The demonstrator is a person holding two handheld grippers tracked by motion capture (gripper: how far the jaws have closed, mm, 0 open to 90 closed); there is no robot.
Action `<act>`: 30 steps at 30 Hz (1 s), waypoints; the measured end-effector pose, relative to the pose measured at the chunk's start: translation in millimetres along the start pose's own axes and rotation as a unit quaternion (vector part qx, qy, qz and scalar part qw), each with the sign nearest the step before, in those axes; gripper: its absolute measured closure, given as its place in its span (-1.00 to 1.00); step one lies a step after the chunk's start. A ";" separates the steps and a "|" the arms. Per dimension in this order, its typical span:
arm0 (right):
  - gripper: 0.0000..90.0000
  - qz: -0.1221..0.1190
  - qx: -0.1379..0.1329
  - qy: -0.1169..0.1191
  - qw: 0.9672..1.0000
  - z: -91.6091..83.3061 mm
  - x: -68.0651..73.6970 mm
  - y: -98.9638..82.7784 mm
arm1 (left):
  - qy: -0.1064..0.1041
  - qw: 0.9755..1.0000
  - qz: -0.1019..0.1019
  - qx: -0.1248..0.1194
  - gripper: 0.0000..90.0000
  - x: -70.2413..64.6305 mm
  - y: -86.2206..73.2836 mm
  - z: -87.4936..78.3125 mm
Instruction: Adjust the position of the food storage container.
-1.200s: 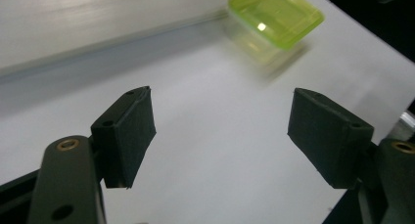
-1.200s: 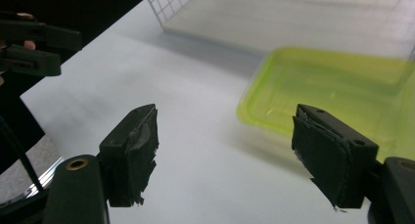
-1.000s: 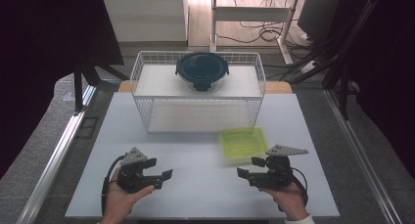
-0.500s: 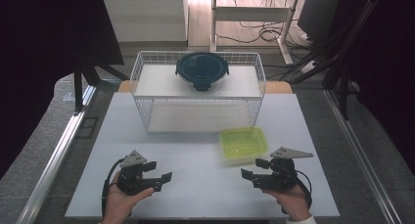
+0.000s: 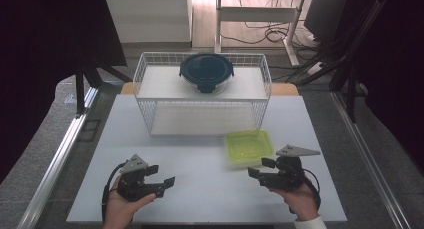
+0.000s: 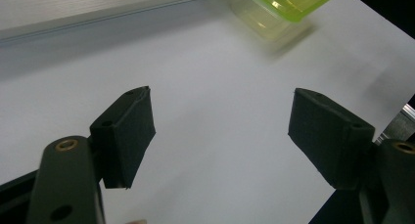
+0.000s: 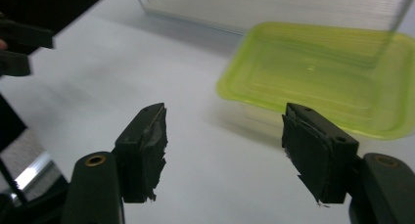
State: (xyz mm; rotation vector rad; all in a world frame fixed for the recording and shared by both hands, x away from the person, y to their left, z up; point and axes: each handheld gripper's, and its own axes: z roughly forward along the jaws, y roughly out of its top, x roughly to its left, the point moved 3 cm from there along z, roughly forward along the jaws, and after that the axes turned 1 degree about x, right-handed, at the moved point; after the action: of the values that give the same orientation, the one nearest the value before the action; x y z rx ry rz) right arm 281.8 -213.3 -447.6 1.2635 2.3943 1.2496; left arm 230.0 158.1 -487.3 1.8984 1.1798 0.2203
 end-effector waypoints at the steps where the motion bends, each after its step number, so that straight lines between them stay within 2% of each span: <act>1: -0.23 -0.003 0.007 -0.009 1.000 0.8 -2.6 3.6 | 0.001 1.000 -0.002 0.000 -0.46 1.0 -0.2 0.1; 6: -0.01 -0.006 0.034 -0.048 0.998 4.8 -20.6 29.0 | -0.006 1.000 -0.007 0.003 -0.47 5.7 -1.1 1.2; 12: 0.32 0.005 0.088 -0.065 0.994 19.4 -58.7 53.6 | -0.011 1.000 -0.012 0.002 -0.47 6.9 -1.1 1.0; 16: 0.59 0.022 0.107 -0.076 0.991 28.1 -82.9 62.4 | -0.007 1.000 -0.015 0.002 -0.47 8.9 -1.6 0.5; 19: 0.77 0.021 0.122 -0.090 0.988 34.8 -96.9 65.8 | -0.008 1.000 -0.021 0.003 -0.47 11.4 -3.1 0.7; 22: 0.94 0.028 0.117 -0.091 0.989 42.2 -110.1 68.5 | -0.011 1.000 -0.024 0.005 -0.47 12.2 -4.0 2.2; 26: 0.96 0.022 0.135 -0.116 0.984 54.6 -125.0 71.3 | -0.012 1.000 -0.022 0.008 -0.48 11.8 -4.6 4.3; 29: 0.96 0.014 0.134 -0.115 0.984 63.8 -133.5 70.8 | -0.014 1.000 -0.021 0.009 -0.48 12.0 -5.7 5.1; 30: 0.97 0.010 0.140 -0.117 0.983 67.4 -136.1 70.2 | -0.016 1.000 -0.019 0.009 -0.48 12.2 -6.1 5.5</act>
State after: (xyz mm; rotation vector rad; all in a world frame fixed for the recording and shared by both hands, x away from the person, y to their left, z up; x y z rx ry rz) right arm 442.7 -253.2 -469.5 1.4205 2.4475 0.7361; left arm 235.5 165.8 -498.5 1.8863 1.1991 0.1575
